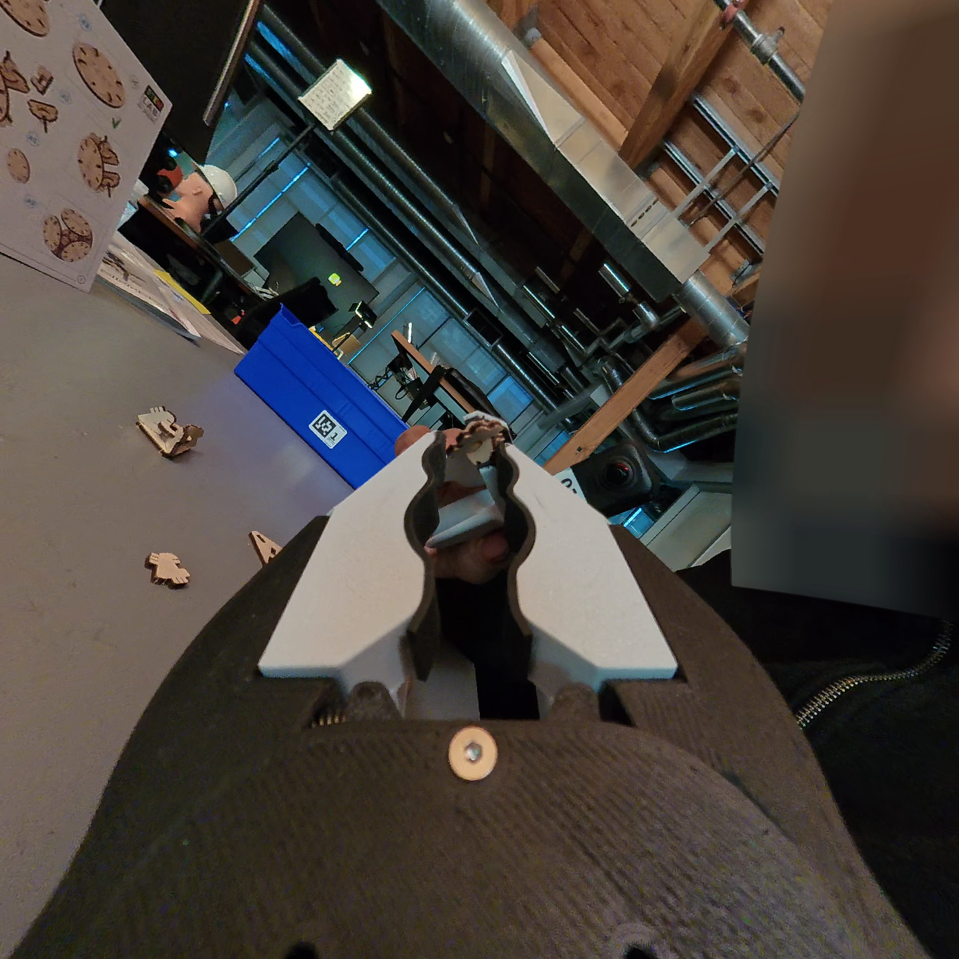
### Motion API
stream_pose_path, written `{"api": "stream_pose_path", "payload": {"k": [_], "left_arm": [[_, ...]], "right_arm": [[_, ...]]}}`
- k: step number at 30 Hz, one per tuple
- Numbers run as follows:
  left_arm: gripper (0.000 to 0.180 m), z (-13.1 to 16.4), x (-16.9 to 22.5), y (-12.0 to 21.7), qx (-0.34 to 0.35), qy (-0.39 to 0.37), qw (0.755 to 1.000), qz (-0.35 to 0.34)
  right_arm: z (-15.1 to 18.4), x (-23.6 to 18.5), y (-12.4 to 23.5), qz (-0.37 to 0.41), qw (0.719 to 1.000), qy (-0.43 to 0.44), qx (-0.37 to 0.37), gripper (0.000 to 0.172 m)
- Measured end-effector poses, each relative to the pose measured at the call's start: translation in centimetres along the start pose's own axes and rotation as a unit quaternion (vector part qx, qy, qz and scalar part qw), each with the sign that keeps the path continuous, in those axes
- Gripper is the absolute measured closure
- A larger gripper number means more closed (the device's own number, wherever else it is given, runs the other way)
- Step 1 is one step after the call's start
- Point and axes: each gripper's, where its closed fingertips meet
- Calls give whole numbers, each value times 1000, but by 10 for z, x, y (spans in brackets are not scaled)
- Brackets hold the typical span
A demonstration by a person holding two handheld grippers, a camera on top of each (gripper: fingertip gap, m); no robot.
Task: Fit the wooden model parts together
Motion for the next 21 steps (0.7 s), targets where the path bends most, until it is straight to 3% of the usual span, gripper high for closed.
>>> {"api": "stream_pose_path", "payload": {"k": [6,13,17,21], "left_arm": [[166,-2,0,2,-7,-25,1000,-8],[166,-3,7,6,-50,-59,997,19],[166,16,24,1,-116,-78,988,72],[166,15,32,-1,-109,-127,983,76]], "right_arm": [[0,-3,2,-14,1000,-12,2,154],[-12,7,15,-101,971,-215,27,152],[-10,-5,21,-168,950,-262,12,152],[-12,-15,24,-204,935,-290,4,158]]}}
Point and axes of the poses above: each gripper's, where its closed fingertips meet, y back along the fingers, z out of its underside, x = y × z across the jaws, and after that the axes turned 11 degrees about -y, right-handed
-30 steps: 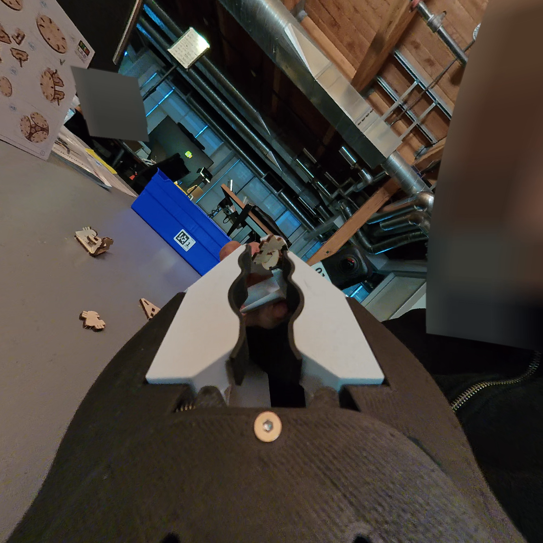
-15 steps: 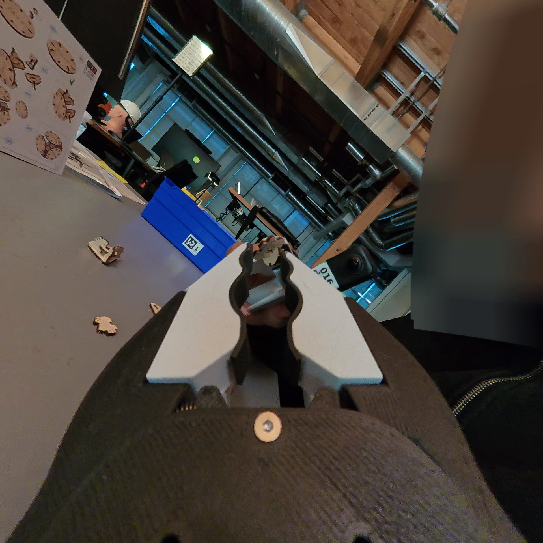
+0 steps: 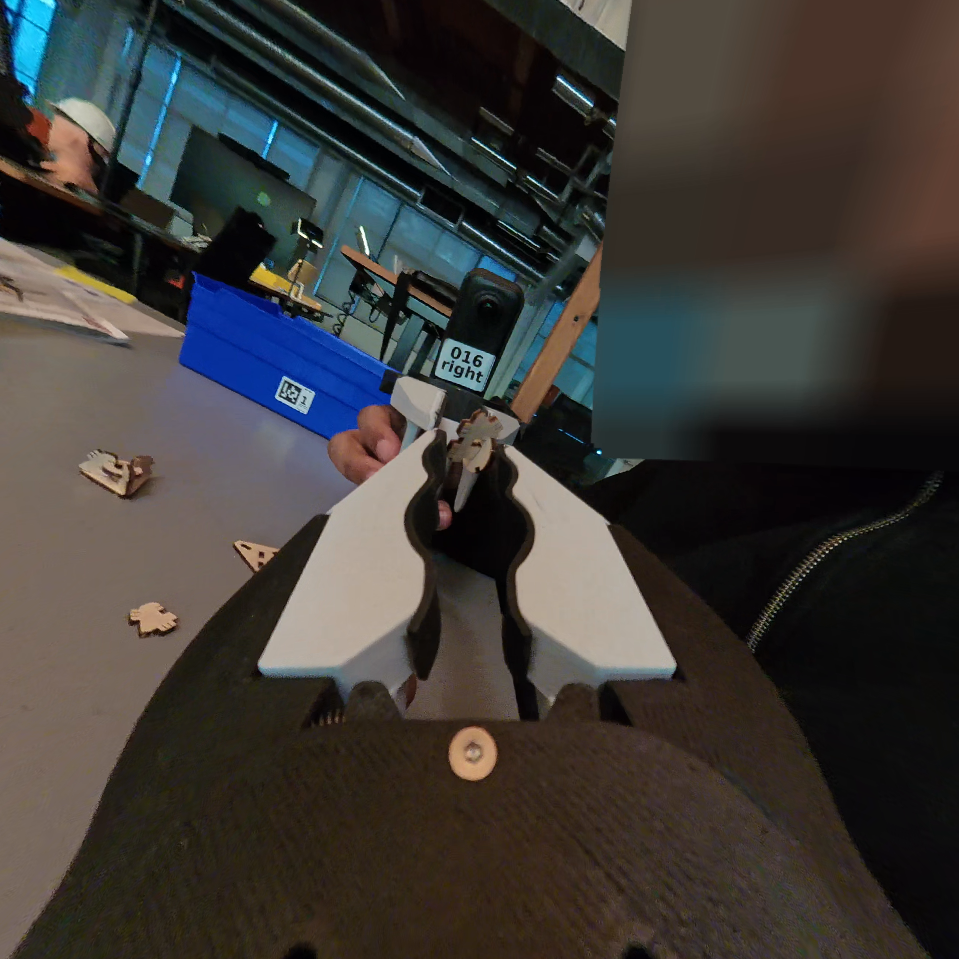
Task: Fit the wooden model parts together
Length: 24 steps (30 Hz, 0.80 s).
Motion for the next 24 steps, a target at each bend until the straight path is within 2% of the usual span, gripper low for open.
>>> {"api": "stream_pose_path", "payload": {"k": [3,9,13,20,24], "left_arm": [[166,0,-2,-1,-1,-6,1000,-9],[165,-3,-2,0,12,1,1000,-4],[163,-6,-11,4,21,-2,999,-36],[180,-6,3,0,23,-12,1000,7],[180,-6,5,0,23,-3,1000,19]], "right_arm": [[-1,-3,0,-5,1000,9,3,169],[0,-5,0,-2,999,34,3,170],[-3,-7,0,-3,999,49,12,171],[-4,-8,1,-12,999,33,12,172],[-3,-10,2,-27,1000,12,10,172]]}}
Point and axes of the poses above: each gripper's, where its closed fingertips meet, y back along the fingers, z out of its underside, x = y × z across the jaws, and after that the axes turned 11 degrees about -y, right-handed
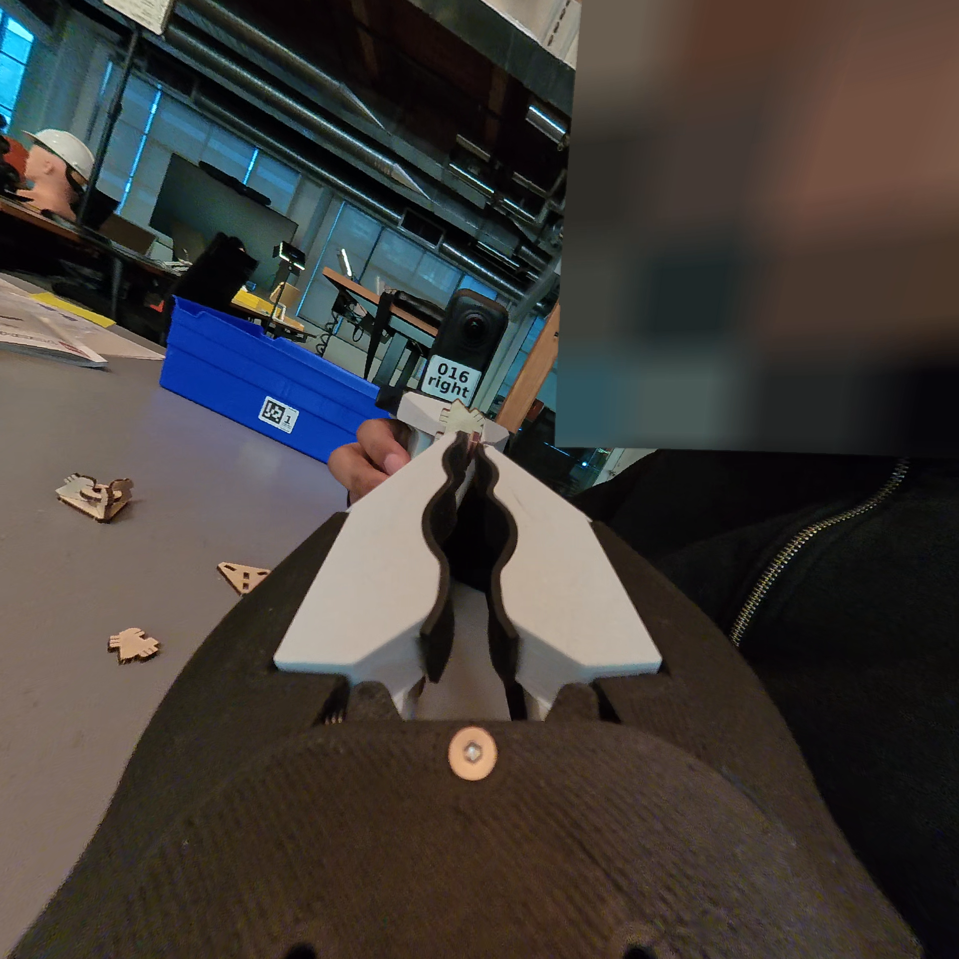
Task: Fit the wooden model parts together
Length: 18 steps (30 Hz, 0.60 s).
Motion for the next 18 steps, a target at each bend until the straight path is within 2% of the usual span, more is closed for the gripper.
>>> {"api": "stream_pose_path", "payload": {"k": [2,6,18], "left_arm": [[180,1,0,0,-5,2,1000,0],[180,6,-1,-1,-25,-14,1000,-10],[180,8,3,-2,-31,-21,999,0]], "right_arm": [[-1,1,0,3,1000,2,3,169],[-1,5,0,22,1000,9,5,149],[5,1,0,-3,999,-27,-17,155]]}}
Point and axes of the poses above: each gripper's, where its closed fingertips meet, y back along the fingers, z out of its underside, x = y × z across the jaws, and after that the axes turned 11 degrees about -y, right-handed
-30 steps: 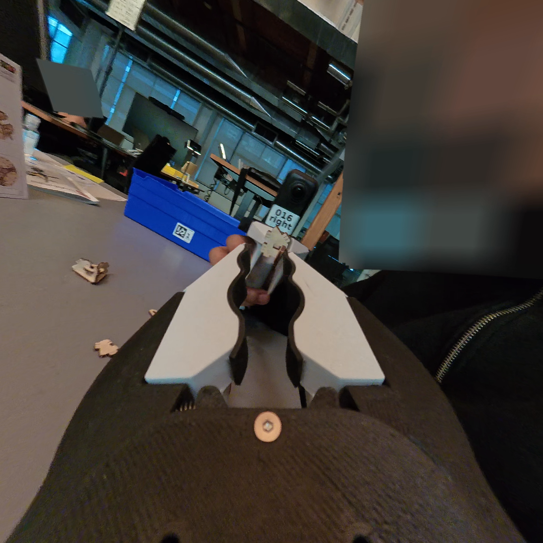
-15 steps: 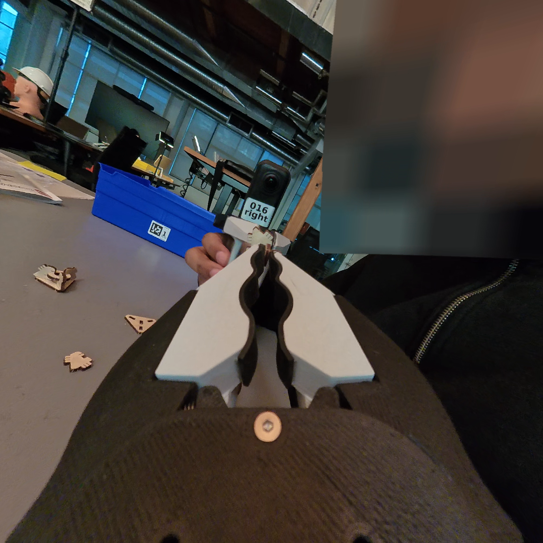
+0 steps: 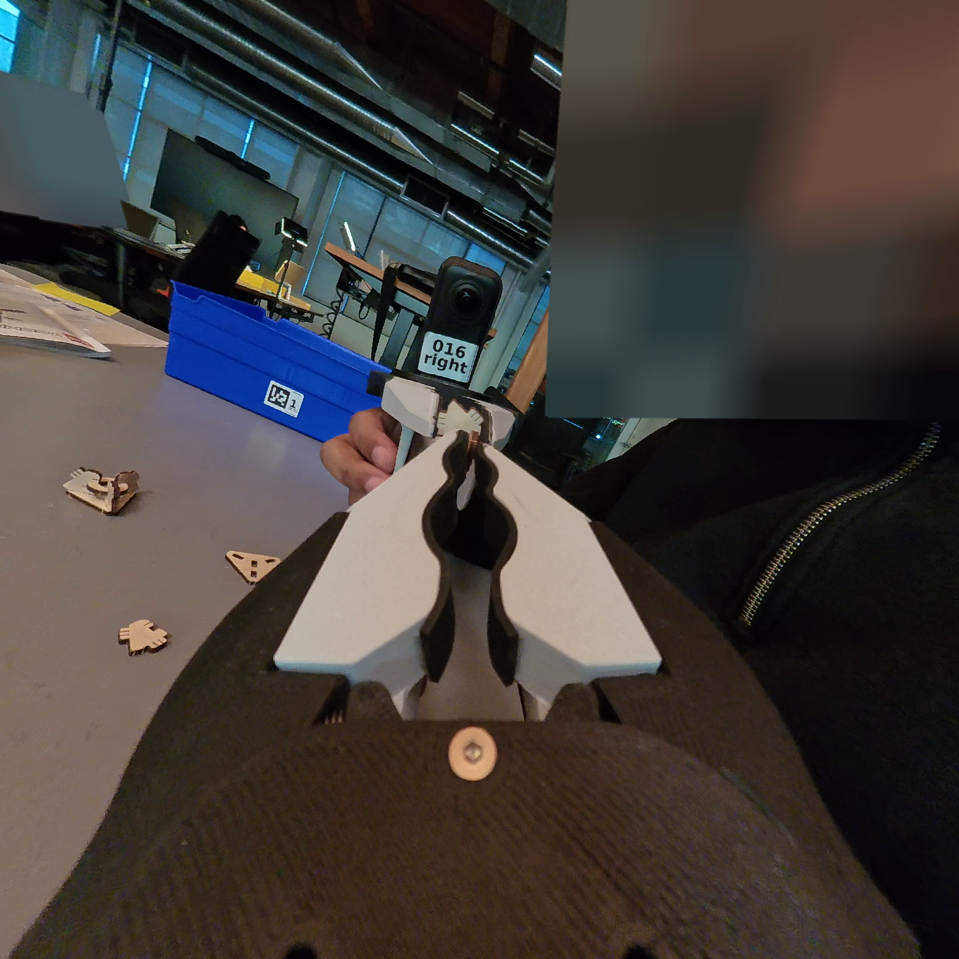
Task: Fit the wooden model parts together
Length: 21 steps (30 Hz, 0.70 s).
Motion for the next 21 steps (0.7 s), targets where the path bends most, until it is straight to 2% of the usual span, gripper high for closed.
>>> {"api": "stream_pose_path", "payload": {"k": [21], "left_arm": [[180,3,5,-1,7,59,997,51]], "right_arm": [[3,-4,1,-15,1000,16,-21,157]]}}
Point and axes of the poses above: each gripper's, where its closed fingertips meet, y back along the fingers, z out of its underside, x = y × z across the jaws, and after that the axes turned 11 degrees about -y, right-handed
